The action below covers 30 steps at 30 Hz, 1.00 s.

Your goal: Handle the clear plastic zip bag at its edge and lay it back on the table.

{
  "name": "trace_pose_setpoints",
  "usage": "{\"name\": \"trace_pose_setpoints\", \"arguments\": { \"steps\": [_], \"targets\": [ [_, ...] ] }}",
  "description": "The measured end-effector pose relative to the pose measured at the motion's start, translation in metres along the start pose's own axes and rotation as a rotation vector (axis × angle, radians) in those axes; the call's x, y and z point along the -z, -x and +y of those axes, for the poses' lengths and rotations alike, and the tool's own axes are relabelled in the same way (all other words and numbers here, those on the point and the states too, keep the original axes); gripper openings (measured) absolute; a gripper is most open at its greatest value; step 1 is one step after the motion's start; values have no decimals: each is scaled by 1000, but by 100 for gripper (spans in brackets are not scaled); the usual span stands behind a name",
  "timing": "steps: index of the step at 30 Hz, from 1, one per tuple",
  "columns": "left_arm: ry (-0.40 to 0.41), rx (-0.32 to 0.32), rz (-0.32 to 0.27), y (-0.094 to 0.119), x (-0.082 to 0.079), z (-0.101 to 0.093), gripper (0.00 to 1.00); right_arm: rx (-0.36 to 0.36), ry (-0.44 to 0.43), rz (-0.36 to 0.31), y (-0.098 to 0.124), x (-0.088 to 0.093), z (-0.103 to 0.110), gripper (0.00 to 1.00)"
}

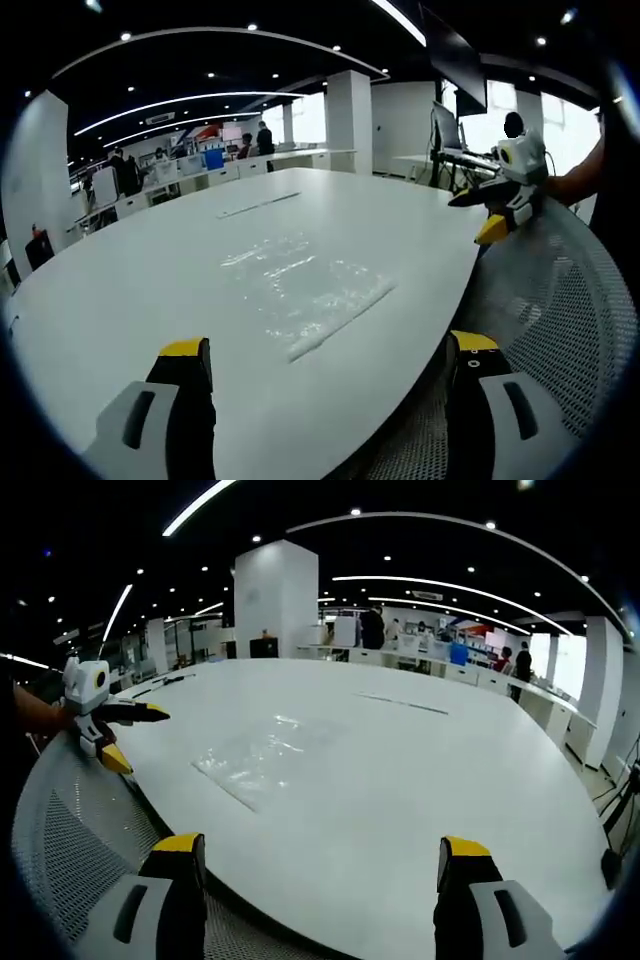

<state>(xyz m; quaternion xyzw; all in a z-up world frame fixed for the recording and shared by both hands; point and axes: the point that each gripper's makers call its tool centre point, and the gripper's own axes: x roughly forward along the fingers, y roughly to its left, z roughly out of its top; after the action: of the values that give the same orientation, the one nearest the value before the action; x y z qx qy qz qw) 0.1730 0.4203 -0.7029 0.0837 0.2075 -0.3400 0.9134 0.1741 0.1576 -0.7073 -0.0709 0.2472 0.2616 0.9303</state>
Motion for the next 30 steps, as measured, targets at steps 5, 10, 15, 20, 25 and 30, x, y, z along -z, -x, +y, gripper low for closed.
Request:
{"name": "trace_pose_setpoints", "arguments": {
  "steps": [5,10,15,20,25,30],
  "targets": [
    [1,0,9,0,0,-1,96,5,5,-19,1,-4,0,98],
    [0,1,10,0,0,-1,96,4,4,-10,-1,0,-4,98],
    [0,-1,10,0,0,-1,96,2,3,-8,-1,1,-4,98],
    [-1,-3,11,0,0,-1,96,-6,4,-7,-2,2,-4,98],
    [0,0,13,-1,-1,-3,95,-8,5,-4,-2,2,-3,98],
    [-4,0,26,-1,0,-4,95,4,-1,-18,-1,-1,-4,98]
  ]
}}
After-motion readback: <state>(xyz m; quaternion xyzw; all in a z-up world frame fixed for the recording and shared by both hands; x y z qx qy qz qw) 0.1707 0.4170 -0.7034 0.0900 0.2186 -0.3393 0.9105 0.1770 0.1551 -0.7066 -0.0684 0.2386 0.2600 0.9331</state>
